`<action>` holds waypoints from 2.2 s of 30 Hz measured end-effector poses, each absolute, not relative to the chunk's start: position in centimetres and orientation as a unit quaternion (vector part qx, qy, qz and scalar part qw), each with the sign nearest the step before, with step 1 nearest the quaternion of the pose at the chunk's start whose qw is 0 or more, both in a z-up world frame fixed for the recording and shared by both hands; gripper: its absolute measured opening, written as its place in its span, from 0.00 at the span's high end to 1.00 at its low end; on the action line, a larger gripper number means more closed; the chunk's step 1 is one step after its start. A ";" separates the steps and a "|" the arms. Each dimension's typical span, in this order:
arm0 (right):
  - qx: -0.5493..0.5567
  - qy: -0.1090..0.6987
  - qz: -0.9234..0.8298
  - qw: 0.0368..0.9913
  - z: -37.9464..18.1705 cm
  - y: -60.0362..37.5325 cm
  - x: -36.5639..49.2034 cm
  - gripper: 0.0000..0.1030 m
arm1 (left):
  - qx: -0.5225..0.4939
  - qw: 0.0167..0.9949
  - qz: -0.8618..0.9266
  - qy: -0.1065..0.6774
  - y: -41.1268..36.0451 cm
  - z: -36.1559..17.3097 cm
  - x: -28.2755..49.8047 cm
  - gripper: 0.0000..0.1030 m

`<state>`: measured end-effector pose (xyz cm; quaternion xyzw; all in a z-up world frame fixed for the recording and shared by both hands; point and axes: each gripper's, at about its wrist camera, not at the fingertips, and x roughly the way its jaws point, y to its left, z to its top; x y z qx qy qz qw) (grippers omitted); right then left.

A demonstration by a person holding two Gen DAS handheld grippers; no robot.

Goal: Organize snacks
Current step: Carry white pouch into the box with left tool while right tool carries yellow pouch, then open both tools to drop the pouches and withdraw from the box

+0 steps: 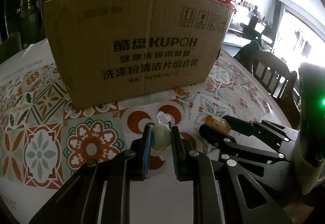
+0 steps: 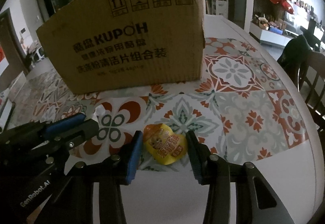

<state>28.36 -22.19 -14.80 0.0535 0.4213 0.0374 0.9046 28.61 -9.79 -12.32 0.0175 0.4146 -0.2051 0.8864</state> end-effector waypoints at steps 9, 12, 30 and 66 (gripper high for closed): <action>0.059 0.393 0.037 0.917 -12.4 -22.0 27.1 0.57 | 0.009 0.892 -0.211 0.399 -8.9 -10.6 27.7 0.81; 0.060 0.380 0.039 0.922 -11.1 -21.9 26.7 0.57 | 0.010 0.899 -0.212 0.384 -8.6 -9.3 27.2 0.81; 0.058 0.283 0.052 0.956 -2.1 -21.3 26.5 0.57 | 0.009 0.936 -0.208 0.284 -6.2 0.1 26.5 0.81; 0.020 0.289 0.058 0.955 1.9 -21.3 38.7 0.56 | 0.018 0.945 -0.162 0.284 -6.2 2.9 38.5 0.50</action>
